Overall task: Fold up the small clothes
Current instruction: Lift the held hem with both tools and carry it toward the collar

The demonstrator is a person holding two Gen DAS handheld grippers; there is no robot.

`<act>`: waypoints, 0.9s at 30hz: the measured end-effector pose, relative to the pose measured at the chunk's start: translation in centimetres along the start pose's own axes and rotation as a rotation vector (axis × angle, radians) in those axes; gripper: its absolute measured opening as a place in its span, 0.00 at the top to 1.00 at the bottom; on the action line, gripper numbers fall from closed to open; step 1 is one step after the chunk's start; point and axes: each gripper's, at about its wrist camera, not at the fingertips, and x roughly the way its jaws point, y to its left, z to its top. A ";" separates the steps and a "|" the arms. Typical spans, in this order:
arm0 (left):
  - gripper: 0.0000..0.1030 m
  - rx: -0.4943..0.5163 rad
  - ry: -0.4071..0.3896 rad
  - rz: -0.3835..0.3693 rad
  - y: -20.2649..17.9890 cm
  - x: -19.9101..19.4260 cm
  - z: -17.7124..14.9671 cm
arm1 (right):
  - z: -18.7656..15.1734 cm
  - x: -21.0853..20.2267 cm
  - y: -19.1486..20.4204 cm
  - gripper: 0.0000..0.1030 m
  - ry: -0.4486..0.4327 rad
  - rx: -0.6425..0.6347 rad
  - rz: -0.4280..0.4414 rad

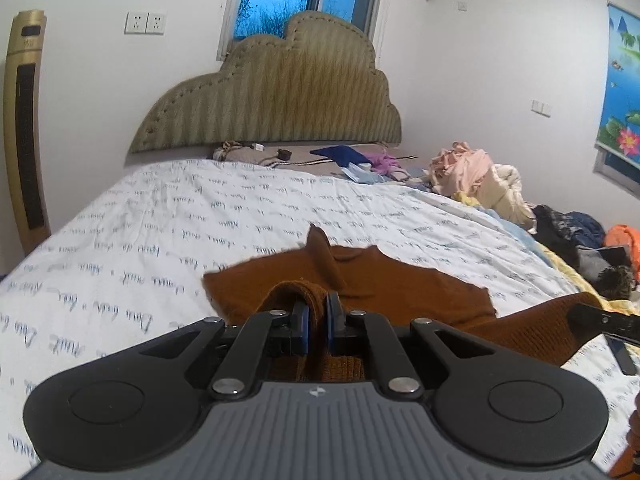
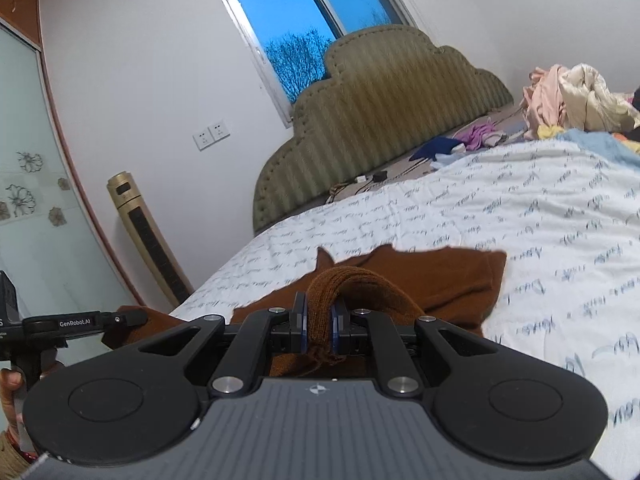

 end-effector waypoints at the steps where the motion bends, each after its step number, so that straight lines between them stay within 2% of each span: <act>1: 0.92 0.007 0.001 0.006 -0.1 0.7 0.4 | 0.3 0.5 -0.1 0.85 -0.003 -0.003 -0.003; 12: 0.92 0.020 0.050 0.119 0.0 9.1 4.5 | 2.8 7.4 -2.4 0.85 -0.034 -0.039 -0.101; 17: 0.92 0.077 0.017 0.218 -0.4 12.3 5.9 | 3.7 10.9 -3.8 0.85 -0.029 -0.032 -0.134; 21: 0.92 0.091 0.027 0.250 -0.1 15.3 6.6 | 4.1 13.9 -4.8 0.85 -0.010 -0.016 -0.149; 23: 0.92 0.065 0.067 0.228 0.6 16.5 6.6 | 4.0 15.3 -5.2 0.85 0.009 -0.015 -0.159; 27: 0.92 -0.048 0.213 0.065 2.6 17.5 4.8 | 3.4 16.5 -6.0 0.85 0.040 -0.008 -0.160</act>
